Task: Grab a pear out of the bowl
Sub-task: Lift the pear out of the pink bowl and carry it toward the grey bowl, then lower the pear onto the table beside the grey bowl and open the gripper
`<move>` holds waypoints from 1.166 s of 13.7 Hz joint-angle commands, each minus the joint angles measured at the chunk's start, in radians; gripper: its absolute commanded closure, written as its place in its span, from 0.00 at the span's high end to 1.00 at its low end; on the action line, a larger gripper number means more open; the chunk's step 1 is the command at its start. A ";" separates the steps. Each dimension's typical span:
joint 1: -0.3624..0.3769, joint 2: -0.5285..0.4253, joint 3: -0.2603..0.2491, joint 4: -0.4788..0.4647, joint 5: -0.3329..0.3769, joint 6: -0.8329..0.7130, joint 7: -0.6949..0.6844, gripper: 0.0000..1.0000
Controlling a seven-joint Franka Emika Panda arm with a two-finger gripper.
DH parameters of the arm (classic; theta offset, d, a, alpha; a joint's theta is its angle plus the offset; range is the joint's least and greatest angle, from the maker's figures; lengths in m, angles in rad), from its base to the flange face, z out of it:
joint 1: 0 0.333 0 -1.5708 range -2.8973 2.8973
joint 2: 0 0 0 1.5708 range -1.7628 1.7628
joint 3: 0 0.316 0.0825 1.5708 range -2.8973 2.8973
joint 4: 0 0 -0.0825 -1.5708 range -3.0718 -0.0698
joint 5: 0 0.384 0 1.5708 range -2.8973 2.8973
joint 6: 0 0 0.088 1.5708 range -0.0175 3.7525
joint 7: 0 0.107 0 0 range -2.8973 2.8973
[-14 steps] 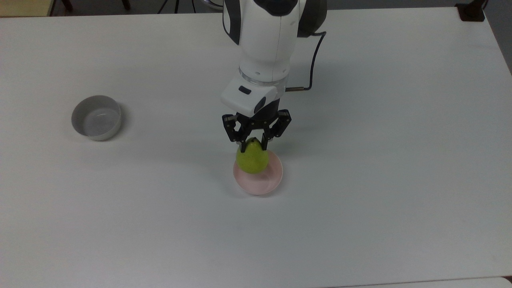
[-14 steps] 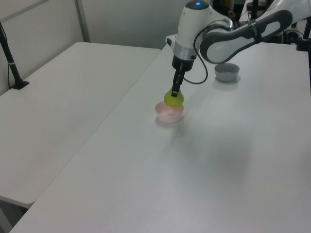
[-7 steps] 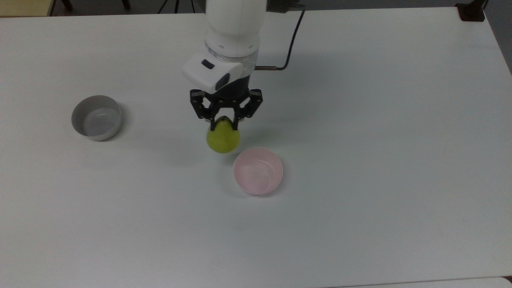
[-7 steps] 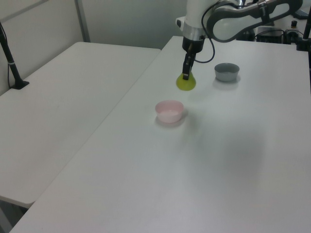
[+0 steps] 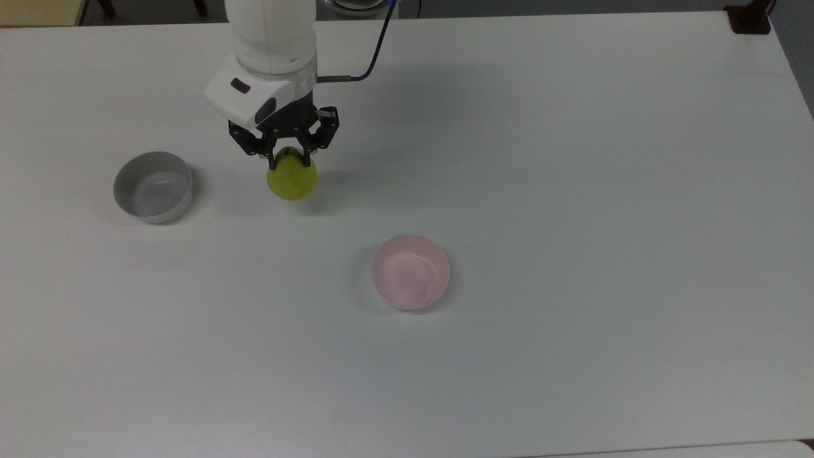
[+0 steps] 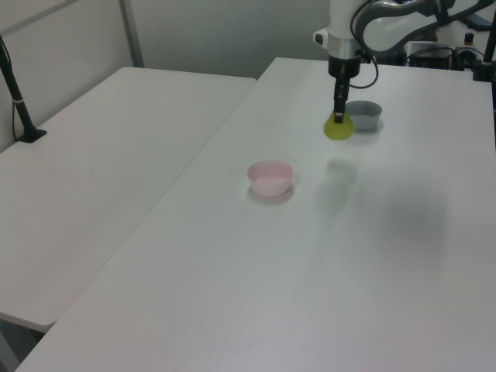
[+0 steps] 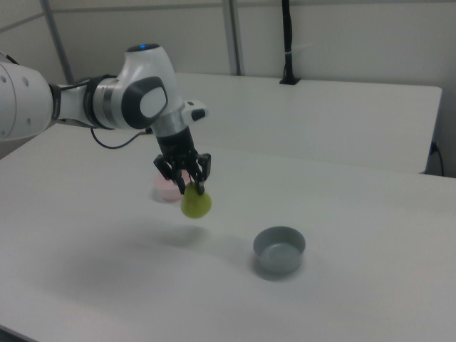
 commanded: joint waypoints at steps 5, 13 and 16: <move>-0.080 -0.007 0.041 -0.140 -0.081 0.077 -0.029 0.26; -0.100 0.021 0.040 -0.132 -0.086 0.074 -0.025 0.86; -0.095 0.012 0.041 -0.099 -0.081 0.019 -0.015 1.00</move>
